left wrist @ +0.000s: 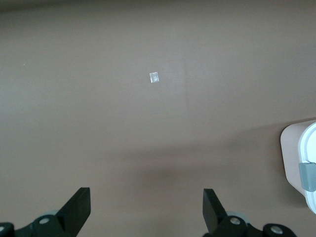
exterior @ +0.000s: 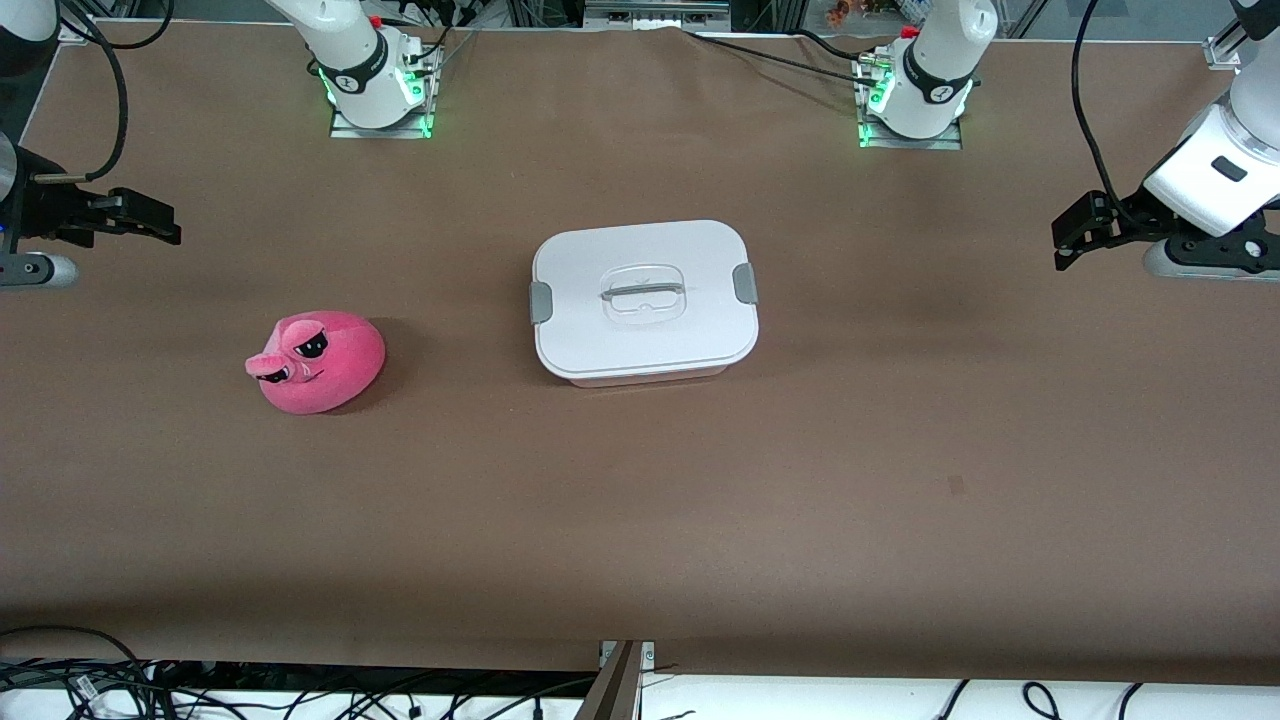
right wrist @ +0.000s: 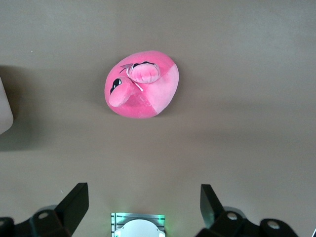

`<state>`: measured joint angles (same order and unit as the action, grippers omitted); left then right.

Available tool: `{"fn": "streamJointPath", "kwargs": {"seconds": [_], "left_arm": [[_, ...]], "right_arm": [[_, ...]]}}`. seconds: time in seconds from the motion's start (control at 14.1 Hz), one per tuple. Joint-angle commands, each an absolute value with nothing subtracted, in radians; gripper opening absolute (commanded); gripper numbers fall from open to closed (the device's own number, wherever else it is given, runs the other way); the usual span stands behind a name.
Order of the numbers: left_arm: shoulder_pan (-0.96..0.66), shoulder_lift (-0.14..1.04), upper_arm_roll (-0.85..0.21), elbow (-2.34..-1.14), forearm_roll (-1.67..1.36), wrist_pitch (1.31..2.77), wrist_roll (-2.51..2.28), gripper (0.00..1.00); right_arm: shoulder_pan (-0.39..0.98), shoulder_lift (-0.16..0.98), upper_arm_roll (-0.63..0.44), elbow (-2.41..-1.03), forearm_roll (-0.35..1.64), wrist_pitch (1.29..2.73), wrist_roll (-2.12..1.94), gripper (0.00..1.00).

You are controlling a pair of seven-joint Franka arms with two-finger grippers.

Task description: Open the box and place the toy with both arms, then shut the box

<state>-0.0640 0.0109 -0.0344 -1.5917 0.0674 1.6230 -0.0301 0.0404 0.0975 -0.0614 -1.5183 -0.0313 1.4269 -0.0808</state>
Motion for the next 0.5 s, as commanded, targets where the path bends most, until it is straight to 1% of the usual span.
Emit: {"fn": "streamJointPath", "kwargs": {"seconds": [0.0, 0.42], "left_arm": [[-0.066, 0.029, -0.035, -1.552, 0.074, 1.594, -0.014, 1.0], [-0.063, 0.029, -0.035, -1.552, 0.066, 1.591, -0.015, 1.0]], "right_arm": [[0.038, 0.109, -0.055, -1.491, -0.044, 1.414, -0.075, 1.0], [0.038, 0.109, -0.055, -1.491, -0.044, 1.414, -0.075, 1.0]]}}
